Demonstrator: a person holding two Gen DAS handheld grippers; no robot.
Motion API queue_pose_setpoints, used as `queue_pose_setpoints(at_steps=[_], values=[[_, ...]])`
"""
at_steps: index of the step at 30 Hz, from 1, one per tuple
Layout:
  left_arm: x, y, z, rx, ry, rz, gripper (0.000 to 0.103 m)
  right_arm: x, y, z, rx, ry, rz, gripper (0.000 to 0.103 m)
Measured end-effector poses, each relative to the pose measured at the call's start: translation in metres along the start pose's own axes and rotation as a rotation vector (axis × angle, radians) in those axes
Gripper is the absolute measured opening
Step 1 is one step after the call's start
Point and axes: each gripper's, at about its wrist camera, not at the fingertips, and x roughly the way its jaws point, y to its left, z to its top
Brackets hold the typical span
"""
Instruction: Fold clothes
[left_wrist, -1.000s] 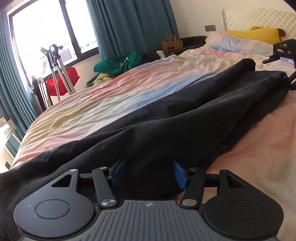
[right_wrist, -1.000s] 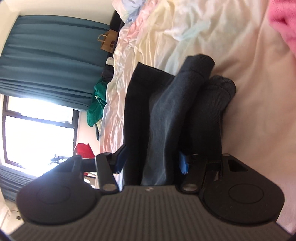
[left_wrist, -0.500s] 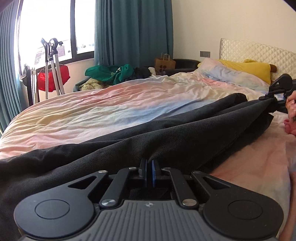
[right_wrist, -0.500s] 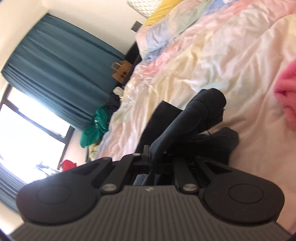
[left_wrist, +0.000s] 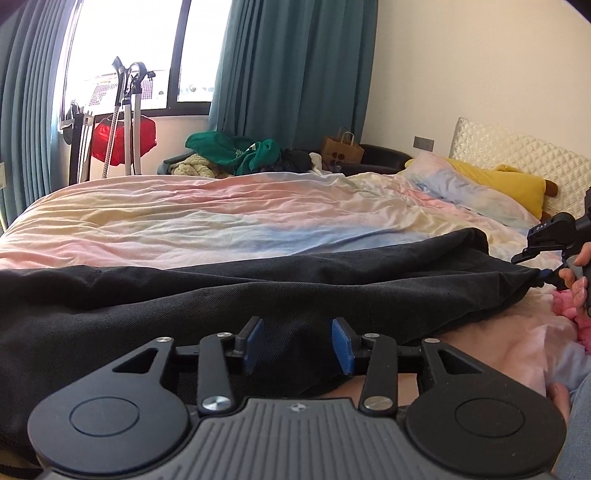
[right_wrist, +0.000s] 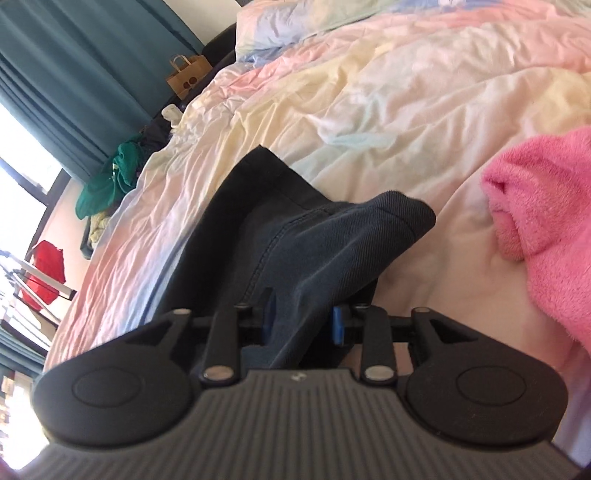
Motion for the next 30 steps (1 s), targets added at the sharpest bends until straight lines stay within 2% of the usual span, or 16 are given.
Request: queue_pose_setpoints(at_steps=[1, 3, 5, 8, 11, 13, 15, 18, 20, 23, 25, 27, 30], values=[[-0.002, -0.001, 0.001, 0.0, -0.009, -0.003, 0.048, -0.007, 0.003, 0.0, -0.021, -0.037, -0.013, 0.054], [-0.006, -0.004, 0.003, -0.001, -0.026, -0.008, 0.051, -0.018, 0.01, 0.001, -0.078, -0.101, -0.021, 0.06], [-0.002, -0.008, 0.009, -0.025, -0.037, -0.007, 0.054, -0.027, 0.02, 0.001, -0.149, -0.157, -0.01, 0.06], [0.016, -0.022, 0.025, -0.029, 0.008, 0.016, 0.053, -0.03, 0.042, -0.005, -0.273, -0.206, 0.021, 0.061], [0.037, -0.041, 0.047, -0.013, 0.033, -0.013, 0.053, -0.012, 0.06, -0.017, -0.365, -0.103, 0.089, 0.059], [0.056, -0.059, 0.062, 0.021, 0.052, -0.018, 0.054, 0.0, 0.071, -0.028, -0.442, -0.039, 0.086, 0.059], [0.08, -0.077, 0.075, 0.039, 0.091, -0.028, 0.054, 0.005, 0.079, -0.034, -0.487, -0.04, 0.09, 0.059], [0.117, -0.1, 0.083, 0.056, 0.158, -0.048, 0.054, 0.017, 0.085, -0.041, -0.498, 0.009, 0.1, 0.059], [0.148, -0.114, 0.078, 0.055, 0.243, -0.055, 0.054, 0.024, 0.084, -0.042, -0.497, 0.034, 0.068, 0.059], [0.18, -0.12, 0.064, 0.043, 0.338, -0.044, 0.054, 0.035, 0.072, -0.041, -0.392, 0.1, 0.073, 0.059], [0.197, -0.12, 0.055, 0.039, 0.369, -0.033, 0.057, 0.038, 0.063, -0.039, -0.34, 0.109, 0.073, 0.058], [0.213, -0.119, 0.051, 0.029, 0.389, -0.015, 0.065, 0.039, 0.056, -0.037, -0.288, 0.113, 0.075, 0.058], [0.232, -0.109, 0.063, -0.022, 0.39, 0.043, 0.063, 0.037, 0.044, -0.034, -0.192, 0.104, 0.096, 0.058]])
